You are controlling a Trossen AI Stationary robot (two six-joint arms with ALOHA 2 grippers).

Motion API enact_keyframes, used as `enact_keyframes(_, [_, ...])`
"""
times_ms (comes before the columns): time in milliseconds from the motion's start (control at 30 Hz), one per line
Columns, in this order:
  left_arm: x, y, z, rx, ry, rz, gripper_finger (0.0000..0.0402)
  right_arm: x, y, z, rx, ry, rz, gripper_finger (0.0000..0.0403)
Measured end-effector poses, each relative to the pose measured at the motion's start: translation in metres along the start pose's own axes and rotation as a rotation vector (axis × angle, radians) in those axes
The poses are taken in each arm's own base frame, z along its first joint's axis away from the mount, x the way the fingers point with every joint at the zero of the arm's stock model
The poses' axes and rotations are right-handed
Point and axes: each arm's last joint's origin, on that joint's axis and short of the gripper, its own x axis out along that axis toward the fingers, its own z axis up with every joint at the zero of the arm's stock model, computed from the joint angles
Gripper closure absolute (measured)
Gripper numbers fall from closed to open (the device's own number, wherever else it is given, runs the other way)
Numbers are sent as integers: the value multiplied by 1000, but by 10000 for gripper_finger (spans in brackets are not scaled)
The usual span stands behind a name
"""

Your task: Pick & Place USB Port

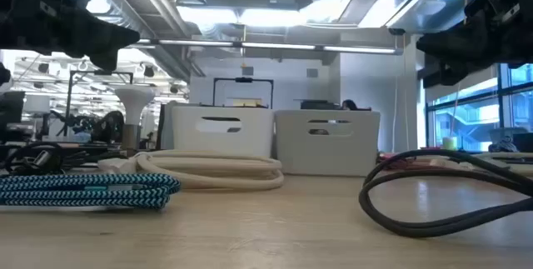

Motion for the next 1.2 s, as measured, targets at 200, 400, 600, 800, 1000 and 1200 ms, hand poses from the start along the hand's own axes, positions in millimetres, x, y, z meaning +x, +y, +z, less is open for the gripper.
enact_keyframes(200, [0,0,0,0,0,0,395,0,0,0,0,0,0,363])
enact_keyframes(400, [0,0,0,0,0,1,395,0,0,0,0,0,0,363])
enact_keyframes(600, [0,0,0,0,0,0,391,0,0,0,0,0,0,363])
enact_keyframes(800, [0,0,0,0,0,0,393,0,0,0,0,0,0,363])
enact_keyframes(1000, [0,0,0,0,0,0,391,0,0,0,0,0,0,363])
enact_keyframes(1200, [0,0,0,0,0,1,390,0,0,0,0,1,0,363])
